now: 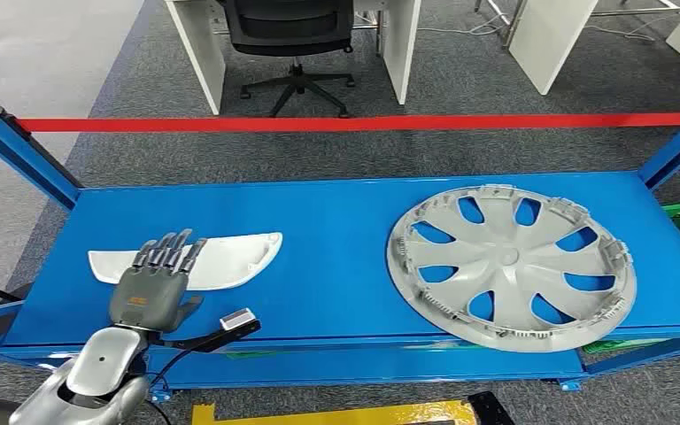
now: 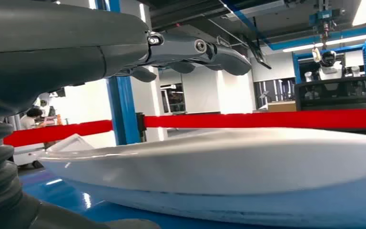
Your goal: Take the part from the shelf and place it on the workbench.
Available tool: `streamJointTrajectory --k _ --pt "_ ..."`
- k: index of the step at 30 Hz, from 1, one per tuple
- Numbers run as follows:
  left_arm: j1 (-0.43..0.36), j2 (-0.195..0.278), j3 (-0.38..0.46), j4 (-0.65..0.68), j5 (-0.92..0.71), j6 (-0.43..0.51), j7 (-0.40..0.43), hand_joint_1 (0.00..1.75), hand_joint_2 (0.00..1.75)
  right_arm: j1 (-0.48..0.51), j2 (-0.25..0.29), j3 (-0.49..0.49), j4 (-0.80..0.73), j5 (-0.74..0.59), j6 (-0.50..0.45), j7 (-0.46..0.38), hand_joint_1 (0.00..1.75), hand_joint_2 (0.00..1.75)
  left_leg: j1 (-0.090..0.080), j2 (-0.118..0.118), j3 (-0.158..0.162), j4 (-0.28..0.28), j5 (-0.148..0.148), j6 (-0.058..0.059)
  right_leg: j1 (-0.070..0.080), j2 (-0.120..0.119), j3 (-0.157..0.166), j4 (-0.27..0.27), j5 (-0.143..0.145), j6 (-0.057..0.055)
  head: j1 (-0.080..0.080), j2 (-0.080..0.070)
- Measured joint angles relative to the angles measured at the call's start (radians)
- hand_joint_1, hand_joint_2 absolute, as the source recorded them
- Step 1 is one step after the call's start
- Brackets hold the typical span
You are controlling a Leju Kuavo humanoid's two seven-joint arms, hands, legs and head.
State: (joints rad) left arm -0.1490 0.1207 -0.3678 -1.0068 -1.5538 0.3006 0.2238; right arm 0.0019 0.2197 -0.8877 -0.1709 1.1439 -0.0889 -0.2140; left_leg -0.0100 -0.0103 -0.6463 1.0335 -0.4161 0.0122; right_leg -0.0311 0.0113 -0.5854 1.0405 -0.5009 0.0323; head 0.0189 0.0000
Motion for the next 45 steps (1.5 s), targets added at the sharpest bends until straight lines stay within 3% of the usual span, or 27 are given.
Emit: streamJointTrajectory --k 11,18,22,45 --pt "-0.017 0.0 0.01 0.021 0.011 0.0 -0.013 0.0 1.75 0.0 0.0 0.0 0.0 0.01 0.0 -0.002 0.0 0.0 0.0 0.0 0.0 0.0 0.0 0.0 0.0 0.0 0.0 0.0 0.0 0.0 0.0 0.0" --pt "-0.114 0.02 0.045 0.149 0.091 0.015 -0.084 0.04 1.75 -0.002 -0.001 0.0 -0.001 0.034 -0.001 -0.028 0.0 0.0 0.0 0.0 0.0 0.0 0.0 0.0 0.0 0.0 0.0 0.0 0.0 0.0 0.0 0.0" --pt "-0.129 0.023 0.06 0.181 0.109 0.008 -0.093 1.75 1.75 -0.002 -0.001 0.0 -0.002 0.034 -0.001 -0.033 0.0 0.0 0.0 0.0 0.0 0.0 0.0 0.0 0.0 0.0 0.0 0.0 0.0 0.0 0.0 0.0" --pt "-0.148 0.026 0.065 0.248 0.15 -0.026 -0.115 1.75 1.75 -0.002 -0.006 0.0 -0.003 0.051 -0.013 -0.047 0.0 0.0 0.0 0.0 0.0 0.0 0.0 0.0 0.0 0.0 0.0 0.0 0.0 0.0 0.0 0.0"
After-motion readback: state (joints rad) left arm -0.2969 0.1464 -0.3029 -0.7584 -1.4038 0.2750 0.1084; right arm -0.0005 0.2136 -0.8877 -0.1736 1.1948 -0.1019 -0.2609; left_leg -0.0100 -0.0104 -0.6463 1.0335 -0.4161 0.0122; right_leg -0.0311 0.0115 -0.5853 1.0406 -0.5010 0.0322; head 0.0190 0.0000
